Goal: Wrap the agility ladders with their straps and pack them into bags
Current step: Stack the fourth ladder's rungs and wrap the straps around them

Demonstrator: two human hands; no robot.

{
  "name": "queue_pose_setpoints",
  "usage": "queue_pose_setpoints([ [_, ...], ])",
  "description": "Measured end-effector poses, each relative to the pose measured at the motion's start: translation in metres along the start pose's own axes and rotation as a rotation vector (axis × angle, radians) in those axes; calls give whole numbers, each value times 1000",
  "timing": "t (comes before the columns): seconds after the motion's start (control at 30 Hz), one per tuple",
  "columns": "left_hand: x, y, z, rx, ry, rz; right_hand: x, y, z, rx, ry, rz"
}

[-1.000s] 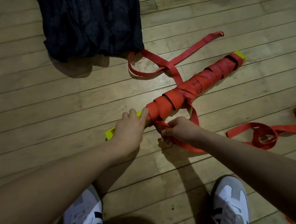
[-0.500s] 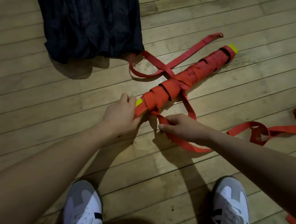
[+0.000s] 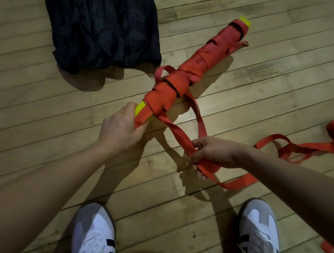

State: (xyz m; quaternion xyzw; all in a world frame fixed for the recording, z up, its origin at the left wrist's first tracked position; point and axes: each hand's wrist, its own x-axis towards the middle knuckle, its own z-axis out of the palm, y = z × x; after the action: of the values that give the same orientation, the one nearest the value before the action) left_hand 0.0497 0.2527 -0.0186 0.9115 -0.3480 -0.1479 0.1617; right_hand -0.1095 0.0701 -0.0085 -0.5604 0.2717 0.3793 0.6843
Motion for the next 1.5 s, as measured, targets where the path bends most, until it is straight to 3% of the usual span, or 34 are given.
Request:
queue_pose_setpoints([
  [0.17,8,-3,-1,91,57,-12,7,-2,3,102,166,-112],
  [0.3,14,2,3,238,55,-19,14,-10,10,202,134,-123],
  [0.43,20,12,7,467,45,-3,20,-22,16,139,206,-97],
  [0.8,1,18,23,307,-147,163,25,-8,18,184,289,-72],
  [1.0,-3,15,20,71,-224,19,23,-5,20,68,309,-76],
  [1.3,-2,25,13,323,-247,51,26,-8,27,140,333,-143],
  [1.5,-10,33,13,160,-423,-22,29,-2,29,213,339,-141],
])
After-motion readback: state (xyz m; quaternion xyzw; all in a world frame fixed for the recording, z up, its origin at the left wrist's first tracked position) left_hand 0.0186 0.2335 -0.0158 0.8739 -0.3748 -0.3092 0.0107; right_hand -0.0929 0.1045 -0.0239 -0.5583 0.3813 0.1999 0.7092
